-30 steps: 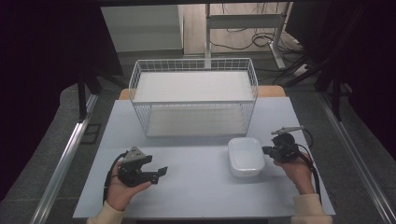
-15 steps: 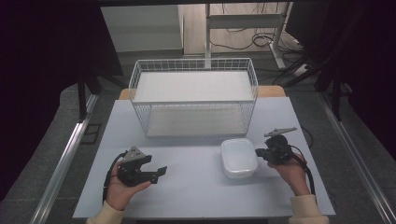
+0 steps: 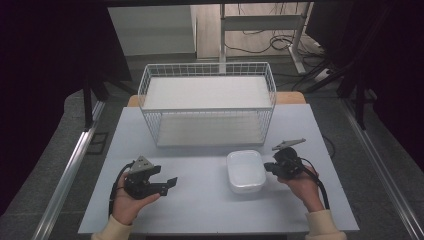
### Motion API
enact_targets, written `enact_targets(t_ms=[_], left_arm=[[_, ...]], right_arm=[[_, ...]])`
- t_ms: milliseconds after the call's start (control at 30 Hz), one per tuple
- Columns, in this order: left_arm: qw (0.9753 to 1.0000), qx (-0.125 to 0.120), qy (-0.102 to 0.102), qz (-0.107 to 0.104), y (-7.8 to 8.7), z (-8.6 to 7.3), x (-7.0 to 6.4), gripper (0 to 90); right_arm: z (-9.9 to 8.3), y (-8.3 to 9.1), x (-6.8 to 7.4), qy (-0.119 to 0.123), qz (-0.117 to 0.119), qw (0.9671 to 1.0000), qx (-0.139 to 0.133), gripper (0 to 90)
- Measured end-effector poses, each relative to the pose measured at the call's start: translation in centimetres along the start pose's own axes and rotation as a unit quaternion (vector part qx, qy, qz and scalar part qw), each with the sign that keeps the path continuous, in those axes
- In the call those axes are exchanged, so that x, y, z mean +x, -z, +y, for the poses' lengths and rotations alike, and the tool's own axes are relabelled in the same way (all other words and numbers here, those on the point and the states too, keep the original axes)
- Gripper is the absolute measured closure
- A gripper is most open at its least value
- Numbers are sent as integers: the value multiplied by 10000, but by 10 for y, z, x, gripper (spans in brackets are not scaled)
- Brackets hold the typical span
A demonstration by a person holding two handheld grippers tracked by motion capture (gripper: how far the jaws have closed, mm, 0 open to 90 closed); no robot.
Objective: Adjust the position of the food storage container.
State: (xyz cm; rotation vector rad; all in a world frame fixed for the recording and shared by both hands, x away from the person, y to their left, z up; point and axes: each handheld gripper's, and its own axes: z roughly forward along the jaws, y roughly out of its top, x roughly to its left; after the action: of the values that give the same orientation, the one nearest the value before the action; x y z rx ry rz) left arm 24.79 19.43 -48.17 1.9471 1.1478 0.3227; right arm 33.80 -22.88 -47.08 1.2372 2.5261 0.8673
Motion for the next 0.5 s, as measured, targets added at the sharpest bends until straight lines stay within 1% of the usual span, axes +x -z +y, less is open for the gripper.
enact_targets(t_ms=[67, 267, 400, 500], left_arm=[[10000, 2, 1, -2, 0, 0, 0, 233], [10000, 1, -1, 2, 0, 0, 0, 233], [10000, 3, -3, 5, 0, 0, 0, 233], [10000, -1, -22, 5, 0, 0, 0, 233]], right_arm=[[1, -2, 4, 50, 44, 10000, 21, 890], [3, -11, 23, 312, 251, 9991, 150, 890], [5, -15, 33, 438, 329, 9983, 189, 890], [7, -16, 41, 512, 345, 9980, 160, 890]])
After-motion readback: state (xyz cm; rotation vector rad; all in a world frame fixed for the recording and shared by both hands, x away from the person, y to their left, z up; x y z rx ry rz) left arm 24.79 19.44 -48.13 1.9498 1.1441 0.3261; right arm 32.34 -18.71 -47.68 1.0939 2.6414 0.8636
